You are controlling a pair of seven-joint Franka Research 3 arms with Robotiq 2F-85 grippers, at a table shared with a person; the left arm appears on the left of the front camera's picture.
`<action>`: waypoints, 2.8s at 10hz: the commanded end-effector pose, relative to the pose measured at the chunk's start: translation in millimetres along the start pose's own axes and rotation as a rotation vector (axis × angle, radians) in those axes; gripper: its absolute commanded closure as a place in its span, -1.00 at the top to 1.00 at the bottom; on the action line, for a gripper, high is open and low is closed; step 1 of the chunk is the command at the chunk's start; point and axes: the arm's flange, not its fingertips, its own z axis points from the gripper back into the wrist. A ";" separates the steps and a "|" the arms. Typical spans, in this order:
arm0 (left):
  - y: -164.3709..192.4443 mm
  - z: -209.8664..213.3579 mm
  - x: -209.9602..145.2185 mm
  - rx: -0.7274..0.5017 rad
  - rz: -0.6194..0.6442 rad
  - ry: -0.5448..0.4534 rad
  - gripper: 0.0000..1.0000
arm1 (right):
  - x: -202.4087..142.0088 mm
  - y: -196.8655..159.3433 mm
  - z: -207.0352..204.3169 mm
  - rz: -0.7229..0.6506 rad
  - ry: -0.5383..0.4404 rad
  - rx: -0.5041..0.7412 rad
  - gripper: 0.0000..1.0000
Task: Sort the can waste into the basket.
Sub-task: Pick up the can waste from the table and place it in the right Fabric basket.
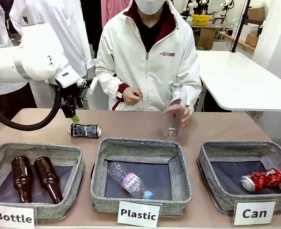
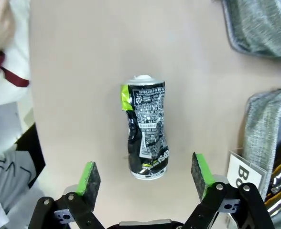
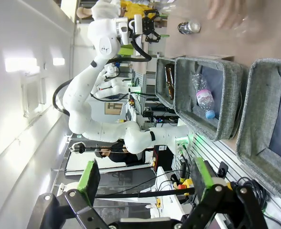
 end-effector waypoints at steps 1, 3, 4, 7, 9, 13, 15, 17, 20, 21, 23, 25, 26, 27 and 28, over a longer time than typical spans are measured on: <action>22.4 -19.4 -0.5 -0.084 0.056 0.051 0.97 | 0.0 1.5 3.1 0.020 0.011 -0.002 1.00; 32.3 -47.4 1.3 -0.134 0.085 0.089 0.97 | 0.0 1.5 3.1 0.020 0.011 -0.002 1.00; 35.5 -59.5 6.3 -0.155 0.088 0.114 0.97 | 0.0 1.5 3.1 0.020 0.011 -0.002 1.00; 44.7 -89.8 17.9 -0.225 0.089 0.188 0.97 | 0.0 1.5 3.1 0.020 0.011 -0.002 1.00; 49.2 -98.0 20.2 -0.231 0.103 0.220 0.97 | 0.0 1.5 3.1 0.020 0.011 -0.002 1.00; 49.9 -100.6 20.8 -0.225 0.130 0.232 -0.22 | 0.0 1.5 3.1 0.020 0.011 -0.002 1.00; 51.0 -100.2 20.3 -0.204 0.174 0.235 -1.00 | 0.0 1.5 3.1 0.020 0.011 -0.002 1.00; 51.1 -97.6 18.7 -0.199 0.185 0.228 -0.78 | 0.0 1.5 3.1 0.020 0.011 -0.002 1.00; 53.3 -92.0 12.6 -0.186 0.226 0.205 -1.00 | 0.0 1.5 3.1 0.020 0.011 -0.002 1.00; 55.4 -84.2 6.9 -0.171 0.247 0.200 -1.00 | 0.0 1.5 3.1 0.020 0.011 -0.002 1.00; 52.4 -32.4 -15.6 -0.169 0.264 0.122 -1.00 | 0.0 1.5 3.1 0.020 0.011 -0.002 1.00; 23.5 66.2 -48.7 -0.248 0.267 -0.039 -1.00 | 0.0 1.5 3.1 0.020 0.011 -0.002 1.00; 0.3 105.7 -60.1 -0.182 0.211 -0.086 -1.00 | 0.0 1.5 3.1 0.020 0.011 -0.002 1.00; -35.3 136.6 -66.5 -0.117 0.177 -0.093 -1.00 | 0.0 1.5 3.1 0.020 0.011 -0.002 1.00; -80.2 163.1 -74.6 -0.082 0.117 -0.085 -1.00 | 0.0 1.5 3.1 0.020 0.011 -0.002 1.00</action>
